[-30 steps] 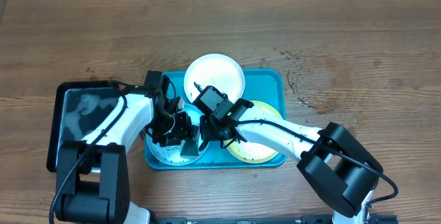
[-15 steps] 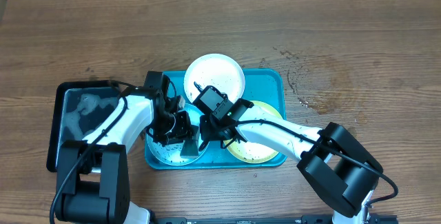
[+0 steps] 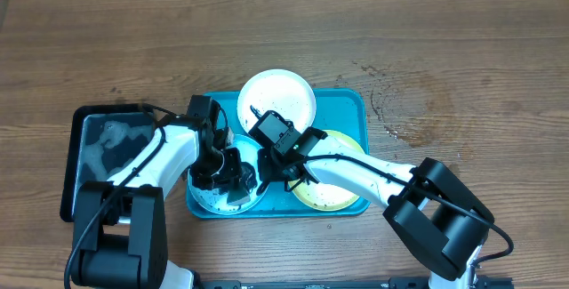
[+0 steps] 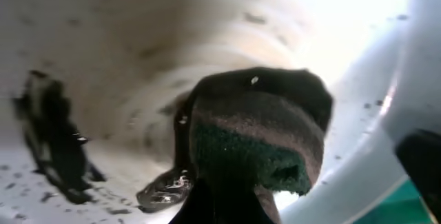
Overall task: Clean dirty plates on tray and stack at the side
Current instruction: 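Hold the plate with right gripper and scrub it with the left sponge, then scrub the light blue plate center with the sponge in left gripper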
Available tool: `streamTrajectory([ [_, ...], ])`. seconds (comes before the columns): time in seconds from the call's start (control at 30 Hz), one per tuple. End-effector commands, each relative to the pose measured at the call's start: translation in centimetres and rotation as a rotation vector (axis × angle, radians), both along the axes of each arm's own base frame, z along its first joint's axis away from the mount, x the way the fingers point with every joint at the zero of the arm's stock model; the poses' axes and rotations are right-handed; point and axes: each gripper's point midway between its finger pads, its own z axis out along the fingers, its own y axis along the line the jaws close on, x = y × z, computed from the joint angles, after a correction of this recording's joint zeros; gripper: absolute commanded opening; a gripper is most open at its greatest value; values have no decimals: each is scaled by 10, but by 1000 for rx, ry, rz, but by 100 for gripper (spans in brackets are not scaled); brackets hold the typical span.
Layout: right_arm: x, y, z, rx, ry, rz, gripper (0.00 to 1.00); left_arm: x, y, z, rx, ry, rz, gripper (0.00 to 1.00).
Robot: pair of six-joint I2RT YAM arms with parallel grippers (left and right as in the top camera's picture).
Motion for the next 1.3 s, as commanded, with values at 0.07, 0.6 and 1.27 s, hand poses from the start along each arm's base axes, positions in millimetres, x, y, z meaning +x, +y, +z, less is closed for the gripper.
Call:
streamTrajectory([
  [0.07, 0, -1, -5, -9, 4, 8, 11, 6, 66, -6, 389, -42, 42, 4],
  [0.6, 1, 0, -5, -6, 1, 7, 11, 69, 101, 42, 616, -253, 108, 4],
  [1.27, 2, 0, -4, -3, -1, 7, 12, 63, -4, 23, -4, -184, 103, 4],
])
